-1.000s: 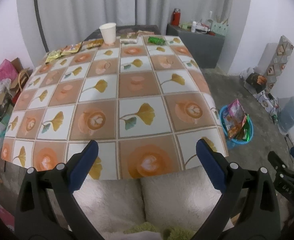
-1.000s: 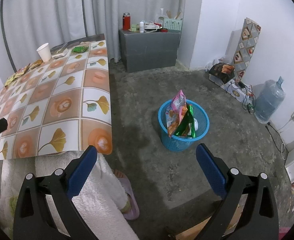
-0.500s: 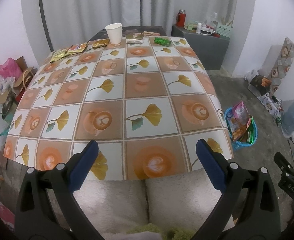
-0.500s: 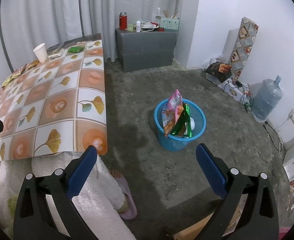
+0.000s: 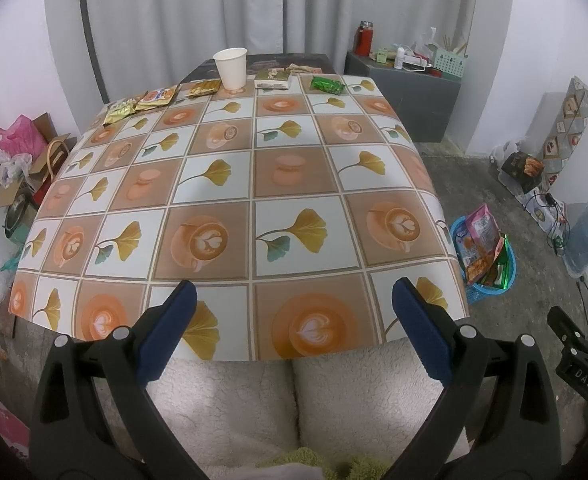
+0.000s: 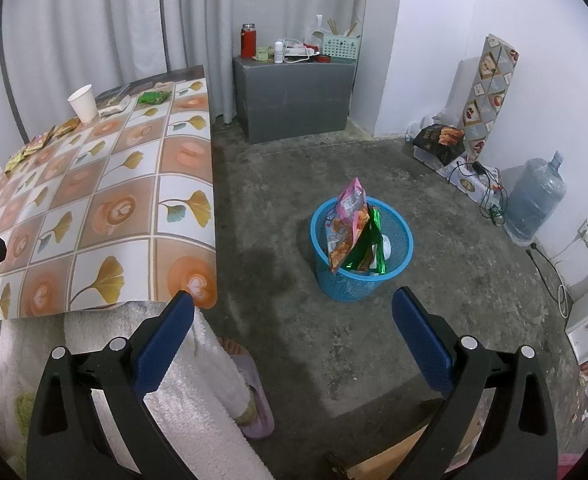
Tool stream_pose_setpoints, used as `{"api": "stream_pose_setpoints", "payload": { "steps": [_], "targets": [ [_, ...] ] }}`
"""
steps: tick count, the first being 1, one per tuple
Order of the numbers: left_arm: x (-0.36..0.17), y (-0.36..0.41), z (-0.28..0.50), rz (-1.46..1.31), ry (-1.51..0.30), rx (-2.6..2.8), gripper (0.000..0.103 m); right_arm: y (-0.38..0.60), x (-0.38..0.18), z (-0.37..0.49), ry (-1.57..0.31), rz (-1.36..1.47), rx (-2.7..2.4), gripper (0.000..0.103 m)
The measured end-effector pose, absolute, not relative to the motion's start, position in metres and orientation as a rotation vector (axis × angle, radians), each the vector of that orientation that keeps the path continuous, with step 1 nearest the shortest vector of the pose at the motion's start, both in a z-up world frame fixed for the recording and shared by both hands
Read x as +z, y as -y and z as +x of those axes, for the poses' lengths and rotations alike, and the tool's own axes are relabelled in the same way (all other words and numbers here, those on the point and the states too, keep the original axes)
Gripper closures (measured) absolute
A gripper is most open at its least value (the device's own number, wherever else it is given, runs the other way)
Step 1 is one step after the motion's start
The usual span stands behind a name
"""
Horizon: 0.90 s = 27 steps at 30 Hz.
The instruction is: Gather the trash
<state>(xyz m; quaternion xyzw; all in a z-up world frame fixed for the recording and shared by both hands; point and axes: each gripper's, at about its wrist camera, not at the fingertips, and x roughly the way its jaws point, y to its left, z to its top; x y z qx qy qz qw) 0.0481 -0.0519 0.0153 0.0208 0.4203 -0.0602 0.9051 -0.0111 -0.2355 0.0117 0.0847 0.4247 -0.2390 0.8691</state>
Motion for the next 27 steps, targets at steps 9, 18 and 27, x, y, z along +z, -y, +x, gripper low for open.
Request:
{"api": "stream_pose_setpoints", "payload": {
  "steps": [9,18,27],
  "targets": [
    [0.0153,0.0520,0.0483,0.043,-0.868,-0.125,0.009,0.2341,0.0116,-0.0103,-0.889,0.179,-0.501,0.007],
    [0.0151,0.0511,0.0484,0.043,-0.867,-0.125,0.009,0.2335,0.0117,-0.0101,-0.888,0.178,-0.503,0.007],
    [0.0153,0.0502,0.0485,0.043,-0.867,-0.126,0.009,0.2343,0.0121,-0.0104,-0.888,0.179,-0.502,0.007]
  ]
}}
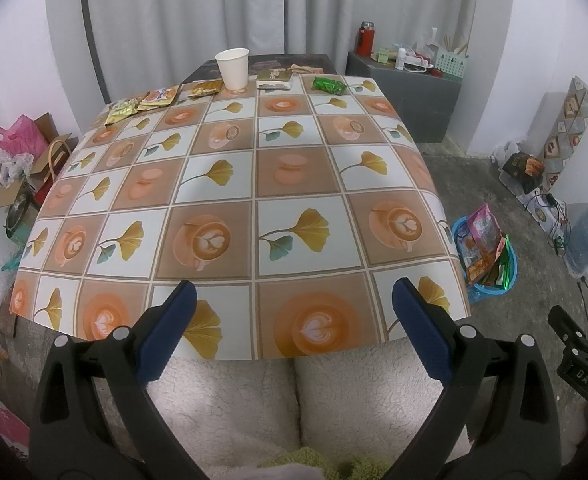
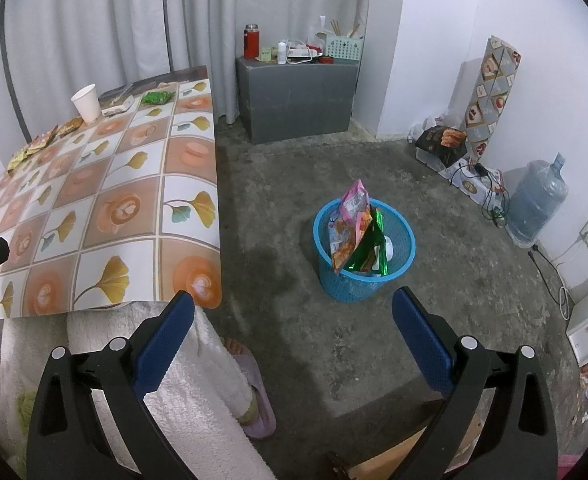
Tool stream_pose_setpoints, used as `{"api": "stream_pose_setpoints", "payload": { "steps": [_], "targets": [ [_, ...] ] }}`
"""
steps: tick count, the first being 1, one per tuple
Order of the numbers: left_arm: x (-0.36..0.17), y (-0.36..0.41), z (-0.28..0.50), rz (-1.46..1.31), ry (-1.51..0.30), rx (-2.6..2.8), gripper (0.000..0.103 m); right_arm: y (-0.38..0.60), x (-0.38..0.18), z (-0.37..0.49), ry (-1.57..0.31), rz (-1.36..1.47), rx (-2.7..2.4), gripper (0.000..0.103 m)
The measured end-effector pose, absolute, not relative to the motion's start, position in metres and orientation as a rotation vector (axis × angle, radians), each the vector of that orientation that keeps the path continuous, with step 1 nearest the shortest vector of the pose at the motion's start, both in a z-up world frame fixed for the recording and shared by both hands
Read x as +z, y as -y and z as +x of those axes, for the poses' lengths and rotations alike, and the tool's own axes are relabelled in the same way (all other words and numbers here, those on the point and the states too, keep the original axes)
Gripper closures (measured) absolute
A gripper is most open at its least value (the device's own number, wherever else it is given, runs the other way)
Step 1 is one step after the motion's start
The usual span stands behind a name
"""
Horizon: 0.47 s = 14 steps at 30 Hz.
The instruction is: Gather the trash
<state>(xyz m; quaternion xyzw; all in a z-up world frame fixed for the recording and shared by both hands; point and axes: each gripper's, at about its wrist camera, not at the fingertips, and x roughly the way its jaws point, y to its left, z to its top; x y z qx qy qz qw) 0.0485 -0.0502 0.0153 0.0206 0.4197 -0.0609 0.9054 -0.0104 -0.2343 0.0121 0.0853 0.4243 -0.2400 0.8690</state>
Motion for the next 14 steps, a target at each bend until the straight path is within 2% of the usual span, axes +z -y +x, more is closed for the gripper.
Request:
{"api": "stream_pose_setpoints", "payload": {
  "steps": [14],
  "targets": [
    [0.0172,0.0500,0.0475,0.046,-0.861,-0.124,0.009,0.2346,0.0119,-0.0109,-0.888,0.177,-0.500,0.007]
  ]
}}
